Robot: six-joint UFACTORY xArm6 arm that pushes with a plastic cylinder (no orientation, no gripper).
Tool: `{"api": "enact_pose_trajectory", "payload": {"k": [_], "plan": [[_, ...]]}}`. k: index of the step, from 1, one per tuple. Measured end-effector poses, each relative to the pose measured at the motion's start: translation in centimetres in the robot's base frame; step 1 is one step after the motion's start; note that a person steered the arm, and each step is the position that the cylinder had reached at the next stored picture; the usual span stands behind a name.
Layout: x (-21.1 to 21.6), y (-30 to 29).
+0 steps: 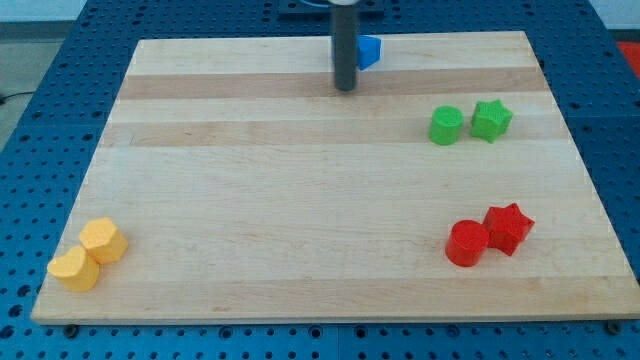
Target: Push blue blocks diagonally above yellow blocks
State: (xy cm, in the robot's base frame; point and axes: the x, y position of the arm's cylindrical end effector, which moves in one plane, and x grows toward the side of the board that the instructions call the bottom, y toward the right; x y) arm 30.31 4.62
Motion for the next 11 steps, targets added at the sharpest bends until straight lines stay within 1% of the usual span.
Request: {"api": "enact_pose_trajectory", "payload": {"k": [1, 2, 3, 5, 6, 7, 8, 9, 10, 11], "plan": [[-1.1, 7.5], [-4.5, 8.4], [-7.3, 5.8], [-9.1, -0.3], [-9.0, -4.5], [-7.3, -5.6], [-5.3, -8.0], [-2.7, -11.6], [-0.4, -13.0], [1.9, -13.1]]}}
